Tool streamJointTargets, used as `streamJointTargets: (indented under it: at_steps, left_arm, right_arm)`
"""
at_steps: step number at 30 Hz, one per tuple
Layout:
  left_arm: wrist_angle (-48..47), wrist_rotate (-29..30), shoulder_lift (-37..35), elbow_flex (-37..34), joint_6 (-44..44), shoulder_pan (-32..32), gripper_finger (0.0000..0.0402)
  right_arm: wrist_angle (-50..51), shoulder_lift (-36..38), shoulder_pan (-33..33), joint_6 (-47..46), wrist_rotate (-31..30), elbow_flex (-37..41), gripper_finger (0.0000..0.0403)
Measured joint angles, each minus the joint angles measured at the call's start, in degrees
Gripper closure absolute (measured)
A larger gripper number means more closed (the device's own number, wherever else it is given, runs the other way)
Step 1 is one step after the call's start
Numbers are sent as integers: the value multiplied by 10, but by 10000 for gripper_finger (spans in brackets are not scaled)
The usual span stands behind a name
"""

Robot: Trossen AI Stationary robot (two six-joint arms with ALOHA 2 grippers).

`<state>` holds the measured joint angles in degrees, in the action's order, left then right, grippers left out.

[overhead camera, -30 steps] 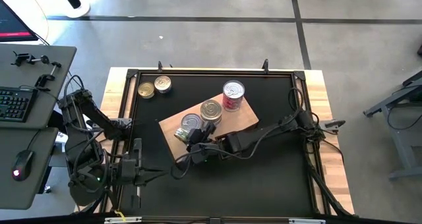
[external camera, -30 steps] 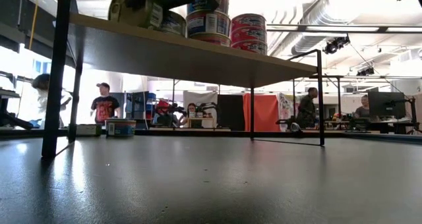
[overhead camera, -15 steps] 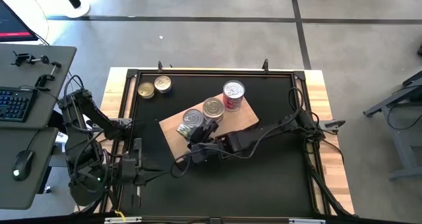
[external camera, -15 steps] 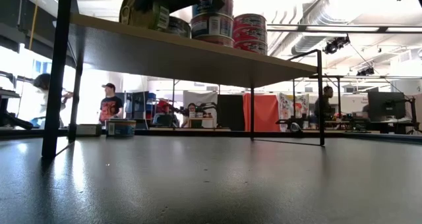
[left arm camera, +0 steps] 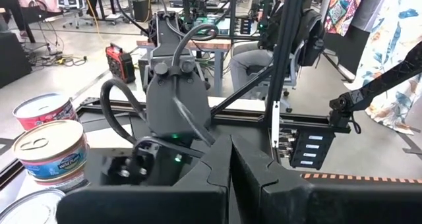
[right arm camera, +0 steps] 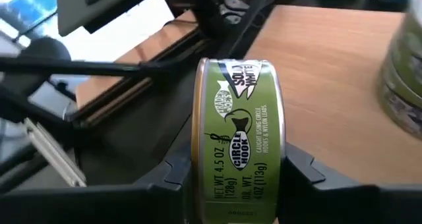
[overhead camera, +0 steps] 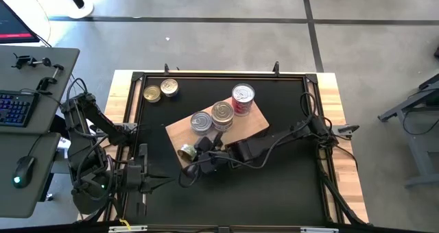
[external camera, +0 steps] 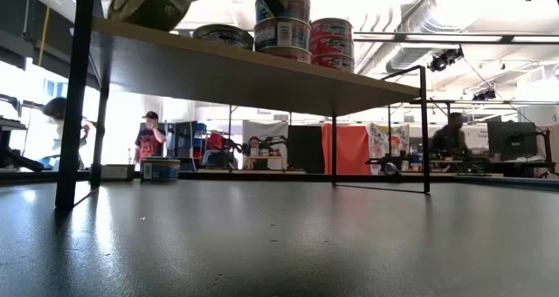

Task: Stack canned seafood by type on shelf
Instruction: Put the green tuna can on the shelf

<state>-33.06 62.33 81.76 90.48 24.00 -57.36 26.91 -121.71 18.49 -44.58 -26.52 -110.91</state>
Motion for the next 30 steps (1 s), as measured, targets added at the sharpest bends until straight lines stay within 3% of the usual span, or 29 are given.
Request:
streamJointTargets:
  at_steps: [3, 8, 13, 16, 30]
  left_arm:
    - [-1, -1, 0, 0, 10, 0, 402]
    - [-1, -2, 0, 0, 15, -1, 401]
    - [-1, -2, 0, 0, 15, -1, 401]
    - [-1, -2, 0, 0, 14, -1, 402]
    - [-16, -2, 0, 0, 14, -1, 401]
  right_arm:
    - [7, 1, 1, -36, 0, 0, 285]
    - [3, 2, -9, -109, 68, 0, 281]
    - [14, 1, -20, -127, 99, 0, 194]
    - [33, 1, -28, -147, 101, 0, 162]
    - [122, 40, -46, -150, 96, 0, 152]
